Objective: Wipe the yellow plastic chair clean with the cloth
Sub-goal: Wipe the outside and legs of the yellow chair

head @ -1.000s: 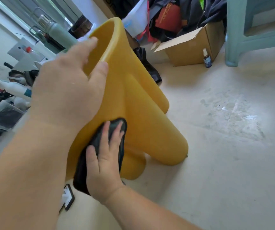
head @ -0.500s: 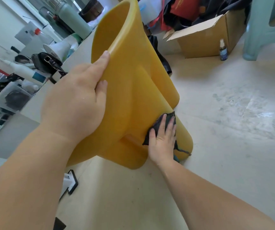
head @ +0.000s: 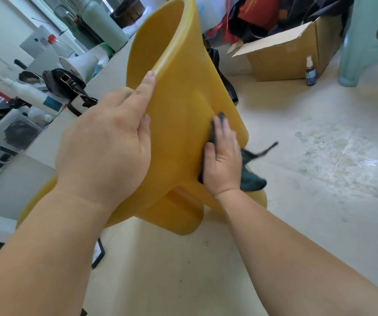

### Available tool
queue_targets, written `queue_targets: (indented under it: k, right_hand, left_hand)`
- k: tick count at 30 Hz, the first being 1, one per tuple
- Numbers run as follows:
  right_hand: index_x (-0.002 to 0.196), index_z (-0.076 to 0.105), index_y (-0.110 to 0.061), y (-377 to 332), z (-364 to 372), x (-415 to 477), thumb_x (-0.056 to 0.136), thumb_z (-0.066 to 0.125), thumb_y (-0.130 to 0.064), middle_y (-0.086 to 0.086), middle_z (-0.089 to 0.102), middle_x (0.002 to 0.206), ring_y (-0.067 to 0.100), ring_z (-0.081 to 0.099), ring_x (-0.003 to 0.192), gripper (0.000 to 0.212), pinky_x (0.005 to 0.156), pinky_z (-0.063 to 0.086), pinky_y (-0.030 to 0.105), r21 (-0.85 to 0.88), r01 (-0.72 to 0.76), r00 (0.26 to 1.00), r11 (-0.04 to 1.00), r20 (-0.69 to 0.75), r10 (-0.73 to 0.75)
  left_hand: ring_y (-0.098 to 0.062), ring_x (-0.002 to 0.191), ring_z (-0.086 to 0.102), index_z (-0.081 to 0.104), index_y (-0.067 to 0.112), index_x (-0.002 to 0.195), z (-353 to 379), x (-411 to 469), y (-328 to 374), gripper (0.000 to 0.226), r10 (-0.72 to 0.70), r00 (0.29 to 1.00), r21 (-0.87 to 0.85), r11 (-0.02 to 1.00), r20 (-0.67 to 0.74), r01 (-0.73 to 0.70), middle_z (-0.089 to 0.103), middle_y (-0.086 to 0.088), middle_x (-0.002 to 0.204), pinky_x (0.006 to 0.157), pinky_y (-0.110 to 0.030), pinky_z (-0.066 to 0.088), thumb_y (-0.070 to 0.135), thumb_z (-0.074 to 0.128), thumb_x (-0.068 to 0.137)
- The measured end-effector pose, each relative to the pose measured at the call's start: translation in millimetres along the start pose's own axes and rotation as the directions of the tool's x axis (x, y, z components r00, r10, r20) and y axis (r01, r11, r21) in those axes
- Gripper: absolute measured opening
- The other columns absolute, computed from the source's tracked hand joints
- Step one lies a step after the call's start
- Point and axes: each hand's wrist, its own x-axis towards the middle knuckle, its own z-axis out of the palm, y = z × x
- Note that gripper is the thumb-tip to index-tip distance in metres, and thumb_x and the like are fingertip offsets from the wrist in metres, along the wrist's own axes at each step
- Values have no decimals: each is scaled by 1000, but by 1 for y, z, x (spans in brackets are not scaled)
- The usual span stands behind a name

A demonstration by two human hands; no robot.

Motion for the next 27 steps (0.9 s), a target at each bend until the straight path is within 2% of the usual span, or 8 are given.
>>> queue_targets:
  k: [3,5,9,14,17,20,23,27]
  right_hand:
    - [156,17,-52,34,-6,-22,94,8,-70,-5,19,169,28,12,156,66,124,13,59,77,-427,904,901,13,428]
    - [157,17,-52,19,-5,-21,99,10,-63,-7,14,171,31,5,157,59,125,3,61,108,-545,838,832,45,543]
    - [158,13,-50,-78,0,13,106,17,-48,-16,10,170,22,0,158,52,122,-9,53,131,-156,988,979,44,151]
    - [160,17,-42,-91,-6,30,109,24,-44,-13,15,170,19,9,158,52,125,1,51,159,105,994,982,-2,-106]
    - [162,7,-37,-22,-2,-1,106,19,-50,-8,14,170,21,9,158,59,127,11,48,57,-140,990,989,7,140]
    - [162,-7,-31,40,-2,-33,107,14,-52,-3,2,172,21,-3,158,62,128,2,44,109,-581,814,807,78,575]
    - [163,-5,-27,48,-3,-39,108,13,-50,-1,0,172,23,-6,158,61,127,0,50,121,-737,675,665,125,727]
    - [163,13,-31,-7,-13,1,110,14,-43,-9,15,170,17,4,158,54,127,-1,53,103,-507,860,856,131,494]
  left_hand:
    - [-33,95,61,38,28,152,2,0,1,50,15,1000,18,1000,4,-15,61,-2,125,65,-40,43,21,44,103]
    - [-33,91,61,39,27,152,3,0,1,50,34,999,33,999,-4,-34,62,-3,122,61,-38,43,22,42,102]
    - [-33,87,61,40,29,151,4,1,1,51,13,1000,52,999,-22,-11,63,-2,119,59,-41,49,26,38,101]
    - [-33,83,60,45,27,149,9,0,8,49,-27,995,86,996,-97,36,66,-6,112,57,-42,49,23,38,100]
    - [-34,82,61,48,23,147,11,-4,8,47,-8,992,107,994,-128,22,67,-6,117,57,-43,48,20,41,101]
    - [-35,81,61,50,21,146,12,-5,5,46,36,987,110,994,-157,-19,66,-7,120,57,-45,49,17,44,100]
    - [-36,83,62,52,21,145,13,-6,5,46,36,984,88,996,-174,-21,67,-7,120,59,-46,50,16,44,100]
    - [-32,77,63,60,24,138,15,-5,8,41,-6,969,47,999,-246,18,71,-4,104,57,-44,50,17,46,100]
